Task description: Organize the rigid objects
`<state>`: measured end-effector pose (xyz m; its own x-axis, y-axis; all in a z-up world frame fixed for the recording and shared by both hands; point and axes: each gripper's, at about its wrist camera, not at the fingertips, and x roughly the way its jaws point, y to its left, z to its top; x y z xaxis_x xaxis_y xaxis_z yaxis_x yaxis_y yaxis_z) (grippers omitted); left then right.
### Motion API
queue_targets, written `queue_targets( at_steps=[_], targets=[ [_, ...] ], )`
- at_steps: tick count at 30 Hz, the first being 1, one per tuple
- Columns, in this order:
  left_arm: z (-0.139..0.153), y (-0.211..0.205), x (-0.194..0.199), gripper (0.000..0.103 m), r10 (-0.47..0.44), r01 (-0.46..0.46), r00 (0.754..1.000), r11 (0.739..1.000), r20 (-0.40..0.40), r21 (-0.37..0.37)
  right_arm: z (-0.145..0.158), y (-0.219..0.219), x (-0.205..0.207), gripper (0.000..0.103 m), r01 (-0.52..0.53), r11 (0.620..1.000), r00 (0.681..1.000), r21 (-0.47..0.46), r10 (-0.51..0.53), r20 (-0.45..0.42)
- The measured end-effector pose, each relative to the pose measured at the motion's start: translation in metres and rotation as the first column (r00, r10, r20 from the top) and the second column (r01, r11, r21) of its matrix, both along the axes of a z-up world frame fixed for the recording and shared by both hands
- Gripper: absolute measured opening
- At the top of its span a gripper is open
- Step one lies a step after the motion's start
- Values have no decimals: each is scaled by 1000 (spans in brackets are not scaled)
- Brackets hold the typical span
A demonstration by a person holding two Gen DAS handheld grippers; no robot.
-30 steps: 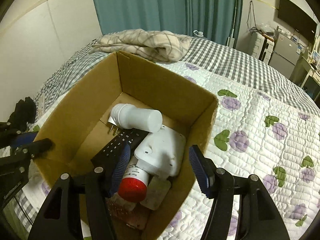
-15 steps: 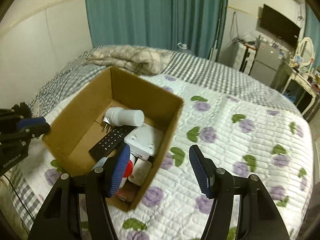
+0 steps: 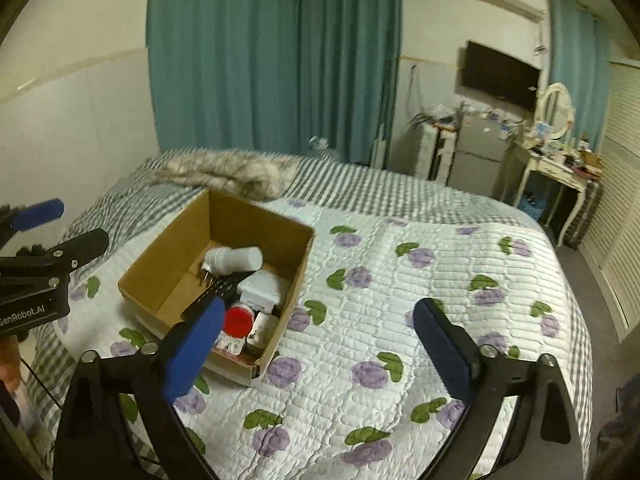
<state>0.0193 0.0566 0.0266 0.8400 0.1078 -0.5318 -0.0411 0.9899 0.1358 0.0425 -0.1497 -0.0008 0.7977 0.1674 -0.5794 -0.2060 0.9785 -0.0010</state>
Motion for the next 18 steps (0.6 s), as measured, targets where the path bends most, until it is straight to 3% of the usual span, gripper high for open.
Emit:
queue_targets(
  at_steps=[7,8,11,13,18],
  targets=[
    [5,-12,-38,90,35,-38,980,999,198,9,6,-7,-29,103,59,994,991,92,-70,117],
    [5,-13,-43,94,46,-48,976,999,214,2,6,-9,-34,103,68,992,988,104,-82,134],
    [1,-15,-54,96,58,-54,969,998,238,-24,6,-16,-43,103,107,986,978,129,-128,165],
    [-2,-19,-58,96,53,-57,968,998,246,6,5,-21,-46,103,122,985,976,126,-141,163],
    [-7,-26,-56,96,36,-37,975,999,219,-1,0,-31,-49,103,137,983,976,122,-154,152]
  ],
)
